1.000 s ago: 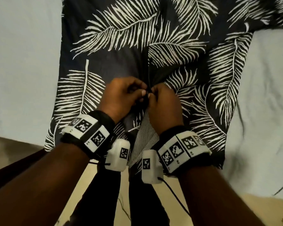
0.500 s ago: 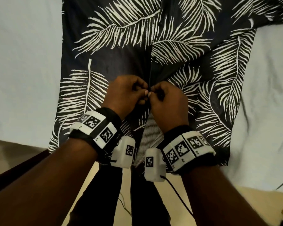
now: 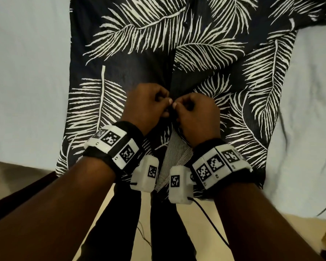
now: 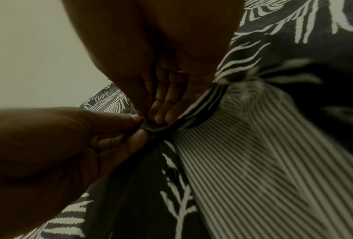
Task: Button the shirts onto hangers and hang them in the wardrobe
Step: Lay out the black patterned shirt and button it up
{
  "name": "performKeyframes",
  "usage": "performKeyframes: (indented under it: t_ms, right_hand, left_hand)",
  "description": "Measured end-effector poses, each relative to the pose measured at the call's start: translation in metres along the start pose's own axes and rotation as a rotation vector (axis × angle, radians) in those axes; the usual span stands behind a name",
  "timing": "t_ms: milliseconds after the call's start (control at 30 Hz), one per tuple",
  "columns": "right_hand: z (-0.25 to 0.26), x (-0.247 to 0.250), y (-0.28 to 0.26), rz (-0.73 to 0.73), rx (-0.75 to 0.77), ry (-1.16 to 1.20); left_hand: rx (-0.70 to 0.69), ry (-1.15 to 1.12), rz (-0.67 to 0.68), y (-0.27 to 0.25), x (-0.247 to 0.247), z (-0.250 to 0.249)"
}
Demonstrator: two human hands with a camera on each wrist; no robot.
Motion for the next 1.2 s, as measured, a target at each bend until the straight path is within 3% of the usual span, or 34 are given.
performKeyframes:
  t_ms: [267,400,567,733,867,967,1067,1200]
  right_hand:
    - [0.002,-0.01,0.012,0.096,-0.097,-0.067]
    - [0.001,-0.005,0.011,0.11,-0.185,0.051]
    - [0.0,0.009,-0.001,0.044,0.008,-0.027]
    - [-0.014,0.03,-0.044,-0.079,0.148,-0.14]
    - [-0.033,0.019,-0.058,0.085,0.15,-0.406]
    - [-0.038,0.013,-0.06,0.094,0.181,-0.5]
    - [-0.034,0.013,-0.062,0.016,0.22,-0.474]
    - [-0.026,0.005,-0.068,0.045,0.226,-0.419]
  left_hand:
    - [-0.081,-0.021,0.045,0.003,0.0,0.003]
    - [-0.103,0.062,0.03,0.003,0.003,0.001]
    - [-0.07,0.214,-0.138,-0.014,-0.001,0.005]
    - [-0.119,0.436,-0.045,-0.068,-0.016,0.026]
    - [-0.1,0.505,0.057,-0.102,-0.031,0.036]
    - [-0.082,0.5,0.034,-0.104,-0.033,0.033]
    - [-0.102,0.555,0.016,-0.091,-0.033,0.028]
    - [-0.121,0.554,0.027,-0.075,-0.035,0.024]
Point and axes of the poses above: each hand's wrist, its own y-axis towards the middle knuckle, its own x-axis out of the back of the hand, z = x × y, the point moved 1 cm from there along y, towards the middle knuckle, and after that the axes turned 9 degrees about y, right-handed, at the moved point
